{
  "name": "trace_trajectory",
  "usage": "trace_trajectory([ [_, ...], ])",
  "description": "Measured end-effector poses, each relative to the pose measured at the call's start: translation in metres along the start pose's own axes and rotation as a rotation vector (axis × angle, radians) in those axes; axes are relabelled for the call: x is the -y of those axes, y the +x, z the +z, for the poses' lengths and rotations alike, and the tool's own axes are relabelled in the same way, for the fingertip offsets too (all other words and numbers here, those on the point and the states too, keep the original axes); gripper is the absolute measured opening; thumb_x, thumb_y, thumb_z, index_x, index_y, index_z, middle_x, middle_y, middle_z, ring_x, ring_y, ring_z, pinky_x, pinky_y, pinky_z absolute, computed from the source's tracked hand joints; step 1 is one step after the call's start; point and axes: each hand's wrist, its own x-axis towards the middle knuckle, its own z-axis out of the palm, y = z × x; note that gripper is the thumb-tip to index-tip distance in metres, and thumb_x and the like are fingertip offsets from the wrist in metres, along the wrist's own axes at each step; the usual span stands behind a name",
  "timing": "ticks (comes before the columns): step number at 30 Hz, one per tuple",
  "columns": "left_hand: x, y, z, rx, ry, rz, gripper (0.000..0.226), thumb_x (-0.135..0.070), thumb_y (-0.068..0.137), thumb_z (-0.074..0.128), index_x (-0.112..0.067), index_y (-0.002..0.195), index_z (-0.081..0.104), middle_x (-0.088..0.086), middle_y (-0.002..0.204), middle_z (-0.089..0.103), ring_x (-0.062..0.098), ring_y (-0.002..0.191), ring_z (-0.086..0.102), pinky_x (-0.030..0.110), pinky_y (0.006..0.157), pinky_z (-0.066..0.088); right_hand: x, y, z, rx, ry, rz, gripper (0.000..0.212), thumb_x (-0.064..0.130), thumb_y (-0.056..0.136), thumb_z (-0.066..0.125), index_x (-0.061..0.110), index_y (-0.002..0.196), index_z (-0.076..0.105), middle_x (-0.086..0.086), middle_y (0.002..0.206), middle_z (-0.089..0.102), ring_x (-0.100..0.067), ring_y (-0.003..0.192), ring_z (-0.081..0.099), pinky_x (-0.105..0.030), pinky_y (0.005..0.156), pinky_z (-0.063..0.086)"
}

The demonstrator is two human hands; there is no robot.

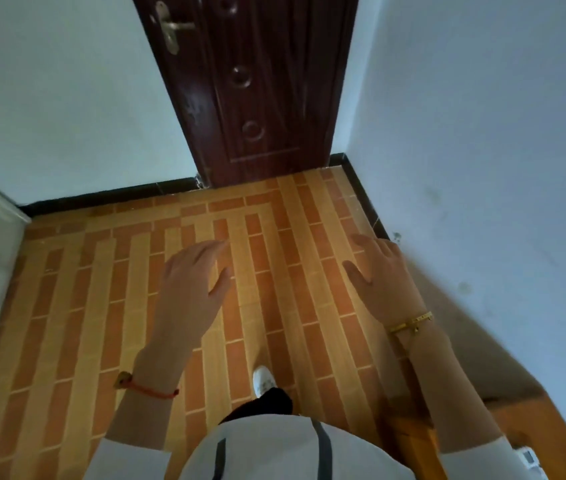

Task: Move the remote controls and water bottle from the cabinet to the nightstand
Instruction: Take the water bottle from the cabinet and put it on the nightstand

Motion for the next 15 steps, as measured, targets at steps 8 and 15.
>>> trace_trajectory([
  [8, 0.082, 0.065, -0.036, -0.106, 0.035, -0.137, 0.038, -0.026, 0.095, 0.057, -0.018, 0.132, 0.056, 0.003, 0.132, 0.061, 0.024, 0.124, 0.057, 0.050, 0.105, 0.045, 0.086, 0.117, 0.044, 0.073, 0.016, -0.188, 0.050, 0.038, 0.092, 0.047, 0.022, 0.139, 0.039, -0.001, 0.140, 0.047, -0.022, 0.135, 0.034, -0.043, 0.112, 0.033],
  [15, 0.134, 0.094, -0.051, -0.200, 0.033, -0.320, 0.039, -0.022, 0.094, 0.060, -0.014, 0.132, 0.058, 0.008, 0.131, 0.062, 0.029, 0.121, 0.059, 0.053, 0.099, 0.049, 0.145, 0.199, 0.080, 0.204, 0.030, -0.381, 0.048, 0.031, 0.093, 0.050, 0.019, 0.138, 0.040, -0.003, 0.138, 0.047, -0.022, 0.133, 0.035, -0.038, 0.108, 0.032],
])
